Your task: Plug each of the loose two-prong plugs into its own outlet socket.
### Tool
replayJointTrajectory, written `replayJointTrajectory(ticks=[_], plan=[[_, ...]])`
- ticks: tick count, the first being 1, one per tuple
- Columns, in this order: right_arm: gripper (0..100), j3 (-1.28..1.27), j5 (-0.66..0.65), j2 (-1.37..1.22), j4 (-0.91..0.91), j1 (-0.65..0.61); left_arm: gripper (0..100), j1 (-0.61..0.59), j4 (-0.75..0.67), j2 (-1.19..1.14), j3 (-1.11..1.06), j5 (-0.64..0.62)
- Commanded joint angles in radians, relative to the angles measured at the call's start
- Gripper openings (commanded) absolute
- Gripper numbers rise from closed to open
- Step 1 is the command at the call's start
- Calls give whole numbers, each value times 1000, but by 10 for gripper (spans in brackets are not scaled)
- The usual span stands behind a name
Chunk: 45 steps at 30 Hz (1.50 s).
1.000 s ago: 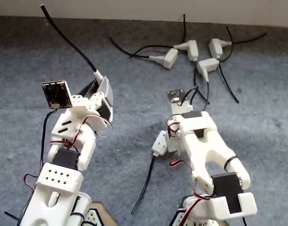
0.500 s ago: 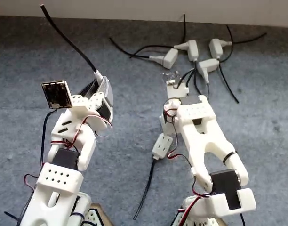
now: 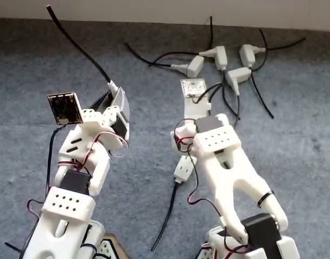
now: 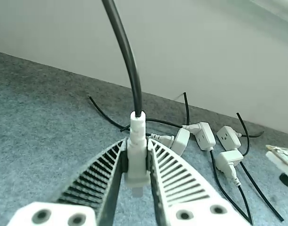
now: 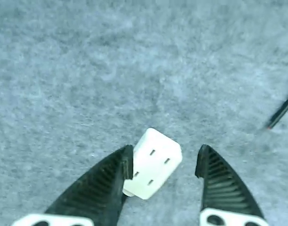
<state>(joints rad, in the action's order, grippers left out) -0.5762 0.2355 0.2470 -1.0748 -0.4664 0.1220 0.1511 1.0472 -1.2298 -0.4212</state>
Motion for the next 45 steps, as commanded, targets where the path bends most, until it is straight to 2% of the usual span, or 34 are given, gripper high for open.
replayJointTrajectory(ticks=[1, 5, 21, 29, 36, 40, 42, 45], plan=[[221, -76, 84, 51, 101, -47, 5, 39, -23, -2, 2, 6], [221, -154, 86, 53, 147, -47, 5, 47, -23, -2, 1, 8], [221, -183, 83, 45, 151, -45, 5, 45, -28, -2, -15, 8], [220, -269, 83, 45, 234, -45, 5, 44, -28, -2, -15, 8], [80, -268, 81, 45, 237, -45, 5, 47, -28, -2, -16, 8], [131, -274, 60, 35, 254, -45, 5, 47, -28, -2, -16, 8], [178, -274, 0, -24, 252, -45, 5, 47, -28, -2, -16, 8], [213, -246, -11, -143, 225, -45, 5, 47, -28, -2, -16, 8]])
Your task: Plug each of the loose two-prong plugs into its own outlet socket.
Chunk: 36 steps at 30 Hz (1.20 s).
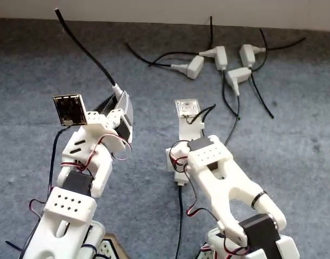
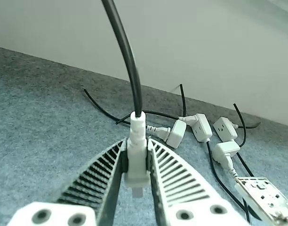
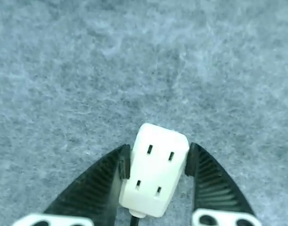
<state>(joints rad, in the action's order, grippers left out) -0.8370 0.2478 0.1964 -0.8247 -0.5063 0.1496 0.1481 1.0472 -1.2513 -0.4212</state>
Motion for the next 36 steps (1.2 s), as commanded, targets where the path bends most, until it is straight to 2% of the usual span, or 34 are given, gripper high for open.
replayJointTrajectory(ticks=[1, 4, 10, 16, 21, 27, 29, 31, 36], plan=[[213, 51, -23, -119, -47, -8, 5, 19, -25, -2, 5, 8], [213, 137, -23, -168, -111, -8, 5, 18, -25, -2, 5, 8], [206, 147, -21, -179, -113, -5, 5, 19, -25, -2, 4, 8], [101, 199, 6, -179, -114, -8, 5, 19, -25, -2, 4, 8], [98, 289, 6, -185, -114, -12, 5, 19, -25, -2, 4, 8], [98, 435, 69, -194, -111, -48, 5, 19, -25, -2, 4, 8], [98, 496, 21, -229, -111, -90, 5, 18, -25, -2, 2, 8], [98, 567, -89, -297, -111, -127, 5, 15, -25, -1, -7, 8], [98, 727, -304, -503, -113, -107, 5, 15, -25, 1, -12, 8]])
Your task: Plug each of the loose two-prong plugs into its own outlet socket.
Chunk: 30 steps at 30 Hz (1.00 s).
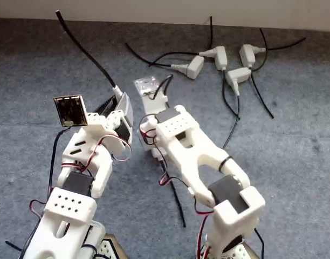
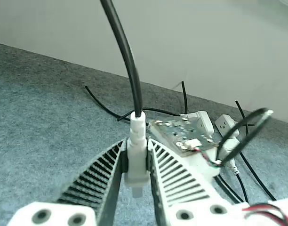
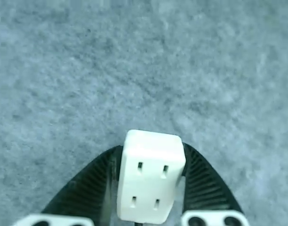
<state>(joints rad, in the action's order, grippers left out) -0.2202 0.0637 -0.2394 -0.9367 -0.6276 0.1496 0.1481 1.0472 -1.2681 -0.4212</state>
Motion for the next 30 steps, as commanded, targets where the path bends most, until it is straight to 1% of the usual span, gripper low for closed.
replayJointTrajectory(ticks=[1, 5, 9, 10, 12, 14, 16, 18, 22, 27, 30], plan=[[98, 140, -167, -99, -1, 24, 5, 13, -25, 1, 5, 9], [98, 263, -367, -176, -1, 45, 5, 12, -25, 1, 5, 9], [98, 338, -591, -214, -1, 36, 5, -1, -25, 1, 5, 9], [98, 344, -635, -223, -1, 30, 5, -12, -25, 1, 5, 8], [98, 343, -672, -236, -1, 30, 5, -28, -25, -1, 8, 5], [100, 346, -667, -243, -1, 36, 5, -33, -25, -1, 10, 5], [130, 348, -606, -243, -1, 58, 5, -30, -25, -1, 10, 5], [194, 349, -543, -242, -1, 77, 5, -30, -25, -1, 10, 5], [303, 351, -528, -240, -1, 108, 5, -35, -25, -1, 10, 5], [316, 351, -514, -223, -1, 145, 5, -35, -25, -1, 10, 5], [317, 351, -471, -157, -1, 211, 5, -36, -26, -1, 12, 6]])
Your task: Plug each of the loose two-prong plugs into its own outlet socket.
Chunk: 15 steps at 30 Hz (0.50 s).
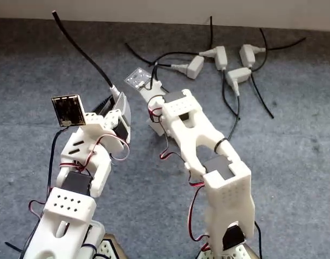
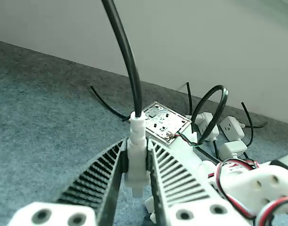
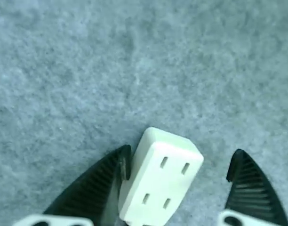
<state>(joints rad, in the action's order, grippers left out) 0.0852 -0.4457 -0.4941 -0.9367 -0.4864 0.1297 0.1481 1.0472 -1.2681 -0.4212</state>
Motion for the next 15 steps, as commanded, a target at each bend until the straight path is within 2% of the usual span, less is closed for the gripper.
replayJointTrajectory(ticks=[1, 3, 9, 15], plan=[[317, 45, 55, 131, -1, 94, 5, -16, -26, -1, 12, 8], [317, 39, 87, 200, -1, 142, 5, -16, -37, -1, 10, 9], [317, 12, 121, 351, -84, 223, 5, -16, -215, -4, -67, 11], [317, 4, 135, 446, -176, 200, 5, -18, -250, -4, -82, 11]])
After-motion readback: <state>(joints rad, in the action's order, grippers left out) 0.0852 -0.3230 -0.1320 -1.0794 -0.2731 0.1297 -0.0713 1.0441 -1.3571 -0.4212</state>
